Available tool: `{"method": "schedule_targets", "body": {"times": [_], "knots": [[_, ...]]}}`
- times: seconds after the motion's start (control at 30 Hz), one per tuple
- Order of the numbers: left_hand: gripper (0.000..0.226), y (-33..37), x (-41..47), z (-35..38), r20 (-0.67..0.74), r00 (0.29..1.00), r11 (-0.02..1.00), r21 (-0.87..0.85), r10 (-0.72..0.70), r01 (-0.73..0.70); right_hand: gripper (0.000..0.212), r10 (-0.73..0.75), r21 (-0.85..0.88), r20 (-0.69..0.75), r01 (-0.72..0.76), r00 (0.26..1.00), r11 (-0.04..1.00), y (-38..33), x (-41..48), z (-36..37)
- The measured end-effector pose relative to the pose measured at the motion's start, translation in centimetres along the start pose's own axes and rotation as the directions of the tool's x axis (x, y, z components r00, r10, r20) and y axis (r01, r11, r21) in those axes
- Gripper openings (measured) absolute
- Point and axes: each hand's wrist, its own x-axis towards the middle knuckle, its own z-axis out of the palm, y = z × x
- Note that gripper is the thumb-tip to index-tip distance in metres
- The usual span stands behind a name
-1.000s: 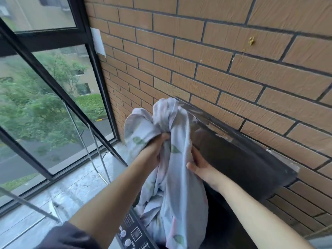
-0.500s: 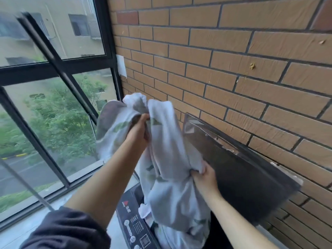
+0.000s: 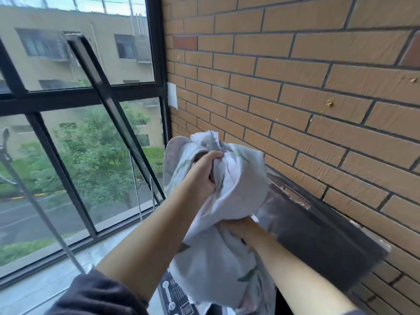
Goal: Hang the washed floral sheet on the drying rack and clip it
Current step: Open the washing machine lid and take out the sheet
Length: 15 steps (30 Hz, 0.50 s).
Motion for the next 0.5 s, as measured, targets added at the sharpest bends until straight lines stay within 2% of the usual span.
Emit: {"method": "schedule_targets", "body": {"times": [0.07,0.1,0.13,0.2,0.23,0.3,0.33,0.37,0.4,0.43,0.5], "knots": [[0.023,0.7,0.2,-0.6,-0.020,0.998,0.998,0.012,0.067,-0.067,0.021,-0.097,0.111,-0.154,0.115,0.983,0.987,0.3,0.2,0.5],[0.015,0.6,0.2,-1.5,-0.060,0.994,0.992,0.092,0.096,-0.090,0.032,-0.124,0.153,-0.233,0.162,0.965,0.975,0.6,0.8,0.3],[0.015,0.5,-0.1,-2.7,-0.118,0.989,0.980,0.186,0.088,-0.065,0.042,-0.124,0.146,-0.287,0.172,0.950,0.974,0.8,1.0,-0.2],[0.036,0.3,-1.0,-5.9,-0.200,0.979,0.900,0.419,-0.041,0.123,0.042,-0.140,0.053,-0.326,0.166,0.935,0.985,0.5,0.5,-1.1],[0.046,0.1,-1.5,-7.3,-0.227,0.968,0.802,0.557,-0.105,0.217,0.033,-0.138,0.011,-0.333,0.150,0.933,0.989,0.5,0.4,-1.7],[0.052,0.0,-2.3,-9.6,-0.240,0.965,0.481,0.837,-0.106,0.261,0.014,-0.142,-0.073,-0.352,0.124,0.925,0.990,-0.1,0.5,-3.0],[0.046,0.2,-2.6,-10.1,-0.207,0.978,0.322,0.924,-0.025,0.204,0.010,-0.156,-0.122,-0.360,0.119,0.920,0.985,-0.7,0.7,-3.7],[0.035,0.5,-2.7,-10.3,-0.116,0.985,0.181,0.979,0.128,0.092,0.011,-0.172,-0.162,-0.359,0.120,0.917,0.979,-1.1,0.9,-4.2],[0.022,0.9,-2.9,-10.2,0.025,0.963,0.098,0.994,0.267,-0.053,0.015,-0.188,-0.211,-0.354,0.118,0.916,0.970,-1.8,1.0,-4.7],[0.031,1.1,-3.1,-9.7,0.175,0.925,0.050,0.978,0.337,-0.203,0.017,-0.206,-0.256,-0.340,0.121,0.918,0.959,-2.6,1.0,-5.1],[0.095,1.3,-3.1,-8.6,0.421,0.853,-0.057,0.903,0.307,-0.425,0.013,-0.254,-0.347,-0.288,0.147,0.923,0.926,-4.2,1.1,-5.7]]}}
